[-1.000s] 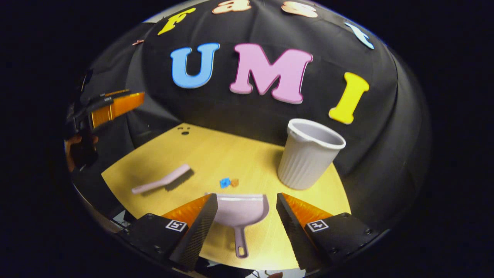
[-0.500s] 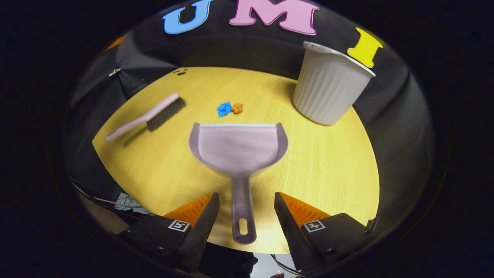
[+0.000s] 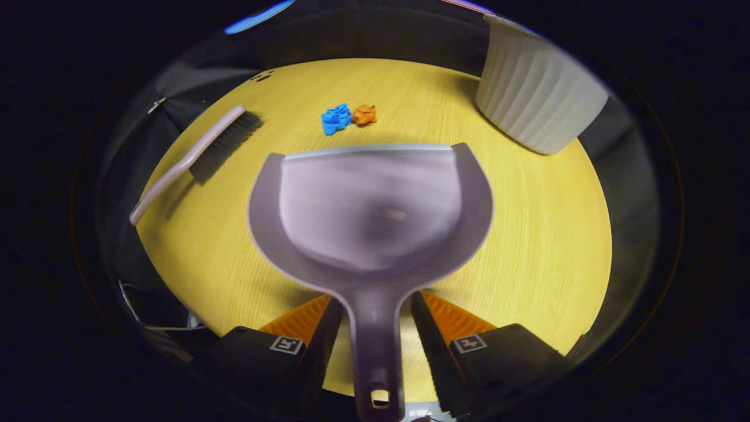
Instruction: Pick up the small broom and dustpan from the desktop, sweep the trash into the dustpan with the broom, and then empty the trash into the garbage bin.
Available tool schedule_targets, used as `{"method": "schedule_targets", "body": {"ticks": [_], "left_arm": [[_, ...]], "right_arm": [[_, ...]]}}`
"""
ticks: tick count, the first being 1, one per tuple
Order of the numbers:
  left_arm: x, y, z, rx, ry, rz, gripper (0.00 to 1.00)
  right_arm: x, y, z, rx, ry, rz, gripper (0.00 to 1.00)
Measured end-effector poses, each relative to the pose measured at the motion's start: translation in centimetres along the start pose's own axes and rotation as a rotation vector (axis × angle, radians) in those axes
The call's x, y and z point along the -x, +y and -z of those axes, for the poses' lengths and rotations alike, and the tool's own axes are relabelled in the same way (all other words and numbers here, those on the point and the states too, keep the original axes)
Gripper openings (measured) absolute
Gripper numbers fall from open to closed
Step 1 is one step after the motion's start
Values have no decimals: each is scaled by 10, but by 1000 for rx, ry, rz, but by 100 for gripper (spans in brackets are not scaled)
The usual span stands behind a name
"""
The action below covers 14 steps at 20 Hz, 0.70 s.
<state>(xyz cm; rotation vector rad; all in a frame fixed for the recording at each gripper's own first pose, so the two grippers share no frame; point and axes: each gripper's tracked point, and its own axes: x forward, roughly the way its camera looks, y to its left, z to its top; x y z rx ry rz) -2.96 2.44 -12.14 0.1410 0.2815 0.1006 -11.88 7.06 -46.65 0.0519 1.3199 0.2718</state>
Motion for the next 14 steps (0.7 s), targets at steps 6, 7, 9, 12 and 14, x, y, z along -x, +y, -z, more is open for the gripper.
{"method": "schedule_targets", "body": {"ticks": [6, 7, 9, 12, 14], "left_arm": [[-6, 2, 19, 26, 45, -16, 98], [-9, 2, 23, 26, 54, -15, 98], [-16, 0, 36, 26, 92, -8, 98], [-28, 1, 64, 70, 184, 1, 97], [-37, 0, 87, 90, 256, 17, 98]], "right_arm": [[-3, -5, -10, -40, 60, 22, 44], [-2, -4, -12, -29, 53, 19, 42], [-2, -3, -12, -15, 40, 10, 42], [-1, -2, -10, 14, 32, -15, 43], [2, -1, -14, 22, 1, -16, 38]]}}
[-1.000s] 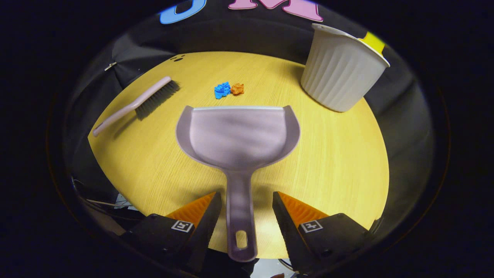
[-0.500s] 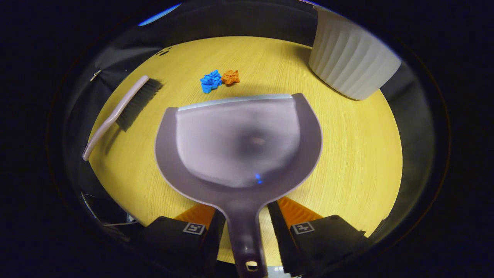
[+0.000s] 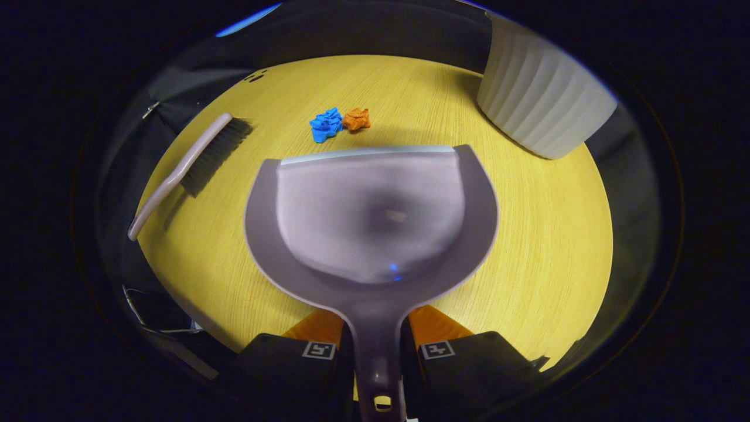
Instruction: Pick up the small broom and dustpan from the desktop, sweep the trash into the dustpan with the broom, and then empty the trash into the garbage bin.
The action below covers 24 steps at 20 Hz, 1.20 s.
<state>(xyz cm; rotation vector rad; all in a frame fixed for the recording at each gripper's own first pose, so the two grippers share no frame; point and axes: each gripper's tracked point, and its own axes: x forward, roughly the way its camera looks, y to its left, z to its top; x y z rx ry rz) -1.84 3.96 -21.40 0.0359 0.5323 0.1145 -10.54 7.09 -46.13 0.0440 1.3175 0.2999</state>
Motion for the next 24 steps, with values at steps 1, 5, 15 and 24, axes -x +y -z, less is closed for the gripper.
{"method": "schedule_targets", "body": {"ticks": [1, 5, 15, 24], "left_arm": [[-9, -1, 13, -2, 47, 13, 98], [-34, -19, 72, 0, 256, 139, 98], [-79, -52, 171, -64, 599, 216, 88], [-116, -55, 179, -98, 612, 206, 56]], "right_arm": [[3, 0, 0, 2, -5, 3, 42], [25, -5, 8, 14, -22, -12, 37], [54, -32, 16, 5, -40, 12, 38], [61, -25, 19, 63, -3, -24, 37]]}}
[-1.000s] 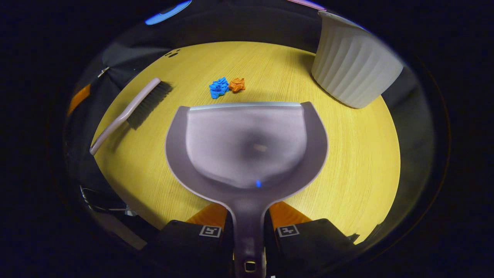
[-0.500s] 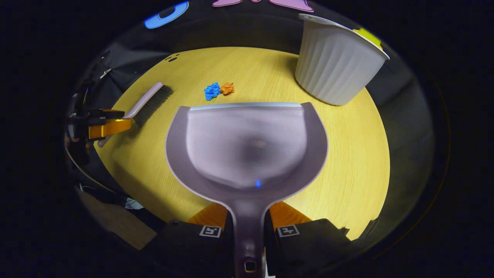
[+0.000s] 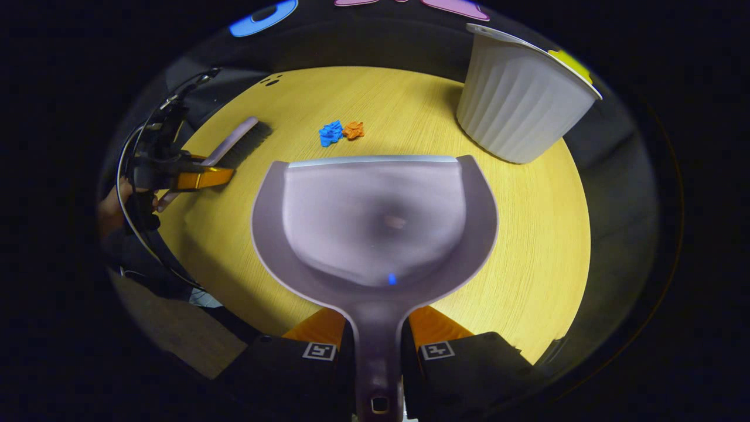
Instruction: Pick up the small broom and dustpan from the desktop, sweep the trash into the dustpan with the broom, and then empty the trash into the garbage bin.
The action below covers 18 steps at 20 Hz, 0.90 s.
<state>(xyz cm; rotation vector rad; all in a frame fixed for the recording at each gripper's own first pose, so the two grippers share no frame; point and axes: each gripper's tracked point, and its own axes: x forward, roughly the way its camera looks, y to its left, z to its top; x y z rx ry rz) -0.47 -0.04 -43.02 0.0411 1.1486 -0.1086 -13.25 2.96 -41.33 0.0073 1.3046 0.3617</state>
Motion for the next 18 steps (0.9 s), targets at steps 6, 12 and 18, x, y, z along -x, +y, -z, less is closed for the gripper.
{"method": "schedule_targets", "body": {"ticks": [6, 12, 18], "left_arm": [[5, 3, -34, -143, -69, -40, 35], [-1, -19, -86, -264, -143, -20, 35], [-43, -39, -121, -419, -133, 2, 35]], "right_arm": [[4, 9, 4, 26, 70, -36, 38], [4, 9, 2, 96, 155, -30, 42], [-7, 4, 4, 114, 197, -16, 37]]}}
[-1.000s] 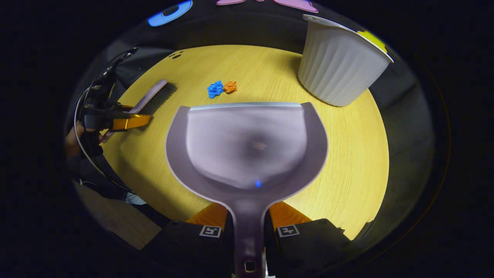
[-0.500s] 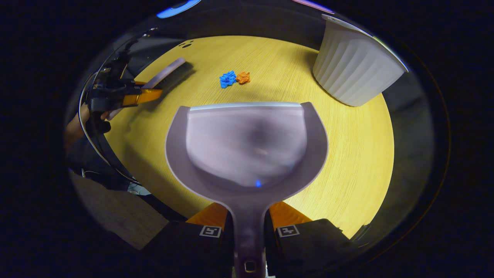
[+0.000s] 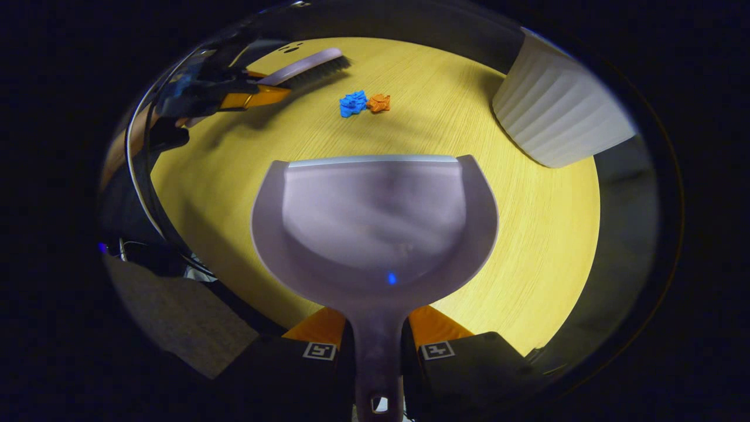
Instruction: Pick up the small broom and dustpan from the desktop, sweep the trash into the dustpan with the broom, and then empty the trash into the garbage bin.
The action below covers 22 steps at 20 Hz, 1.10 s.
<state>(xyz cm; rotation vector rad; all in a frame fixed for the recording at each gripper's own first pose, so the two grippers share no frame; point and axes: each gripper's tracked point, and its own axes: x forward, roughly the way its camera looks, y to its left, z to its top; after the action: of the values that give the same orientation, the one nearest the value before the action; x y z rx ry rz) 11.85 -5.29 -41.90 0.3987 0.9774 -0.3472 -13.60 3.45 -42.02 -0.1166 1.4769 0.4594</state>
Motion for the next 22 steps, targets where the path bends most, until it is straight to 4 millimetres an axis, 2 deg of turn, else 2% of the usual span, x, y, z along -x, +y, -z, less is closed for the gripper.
{"method": "schedule_targets", "body": {"ticks": [1, 2, 5, 6, 7, 8, 9, 10, 12, 13, 14, 16, 19, 20, 21, 22], "left_arm": [[-7, -3, -5, -40, 3, 15, 33], [-13, -6, -8, -76, 11, 30, 33], [-25, -14, -17, -156, 15, 64, 35], [-28, -19, -22, -178, 6, 80, 35], [-26, -24, -25, -199, 2, 97, 33], [-27, -31, -27, -217, 2, 120, 36], [-26, -39, -28, -237, 1, 149, 33], [-25, -50, -27, -253, 8, 181, 36], [-19, -71, -27, -271, 17, 258, 35], [-13, -87, -26, -269, 29, 311, 33], [-3, -104, -21, -248, 54, 386, 35], [29, -138, -15, -182, 107, 540, 35], [67, -173, -8, -71, 193, 734, 35], [73, -182, -7, -33, 212, 765, 35], [77, -183, -9, -3, 219, 776, 35], [81, -179, -11, 23, 226, 767, 35]], "right_arm": [[-2, -1, -1, 3, 4, 1, 33], [-4, -2, 0, 6, 4, 0, 38], [-4, -5, -1, 7, 4, 0, 37], [-4, -5, 0, 10, 5, 1, 42], [-5, -4, -1, 12, 5, 4, 40], [-5, -5, -1, 16, 4, 6, 37], [-5, -4, -2, 21, 5, 8, 38], [-5, -5, 1, 23, 2, 5, 38], [-5, -5, 0, 25, -1, -2, 38], [-5, -4, -1, 28, -6, -3, 37], [-6, -5, 0, 29, -9, -3, 38], [-7, -4, 1, 25, -23, -5, 38], [-12, -5, -1, 21, -43, -5, 34], [-13, -5, -3, 20, -51, -4, 34], [-13, -4, -8, 18, -60, -3, 42], [-16, -2, -11, 9, -68, 1, 37]]}}
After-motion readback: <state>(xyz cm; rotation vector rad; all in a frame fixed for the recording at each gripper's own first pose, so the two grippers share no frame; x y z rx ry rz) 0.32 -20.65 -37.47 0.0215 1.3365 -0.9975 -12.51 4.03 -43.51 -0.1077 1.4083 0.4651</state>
